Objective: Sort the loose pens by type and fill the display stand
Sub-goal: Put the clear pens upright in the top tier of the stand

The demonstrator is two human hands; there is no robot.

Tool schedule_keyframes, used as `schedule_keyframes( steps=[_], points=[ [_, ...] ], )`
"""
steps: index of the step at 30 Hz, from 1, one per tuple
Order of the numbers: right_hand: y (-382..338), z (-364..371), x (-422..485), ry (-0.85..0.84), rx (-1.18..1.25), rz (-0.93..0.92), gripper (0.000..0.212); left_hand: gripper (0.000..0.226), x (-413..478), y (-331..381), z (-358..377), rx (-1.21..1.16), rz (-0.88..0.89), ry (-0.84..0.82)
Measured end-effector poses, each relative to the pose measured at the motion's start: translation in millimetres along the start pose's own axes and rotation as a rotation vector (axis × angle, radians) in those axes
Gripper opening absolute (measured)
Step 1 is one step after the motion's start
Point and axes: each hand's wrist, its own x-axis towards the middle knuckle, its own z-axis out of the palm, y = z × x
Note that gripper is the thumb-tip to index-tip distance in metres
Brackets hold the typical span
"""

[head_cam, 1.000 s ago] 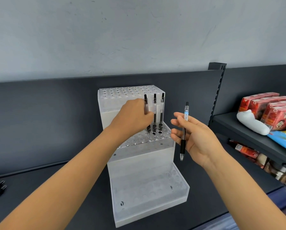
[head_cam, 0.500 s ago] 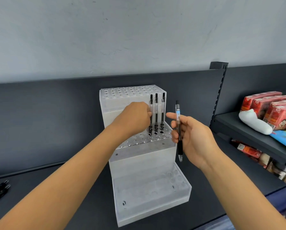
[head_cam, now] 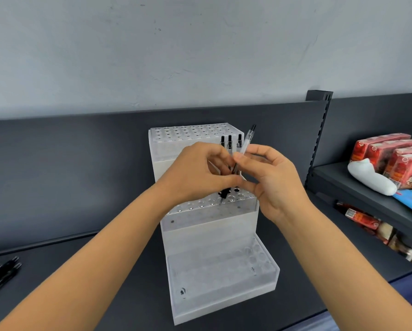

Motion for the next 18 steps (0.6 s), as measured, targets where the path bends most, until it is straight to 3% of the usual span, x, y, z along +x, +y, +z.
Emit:
schedule_keyframes(
  steps=[5, 9, 14, 18],
  points=[
    [-1, 8, 5, -0.062, -0.064, -0.08, 0.021, 0.013, 6, -10, -5, -0.062, -0.003, 0.178],
    [5, -5, 5, 0.025, -0.268, -0.172, 0.012, 0.009, 10, -26, 0, -0.141, -0.095, 0.34],
    [16, -22, 0, 0.082, -0.329, -0.138, 0.014, 0.012, 10, -39, 14, -0.117, -0.15, 0.357],
    [18, -28, -2, 0.105, -0.336, -0.122, 0.014, 0.018, 12, -45, 17, 0.187, -0.212, 0.191]
  ],
)
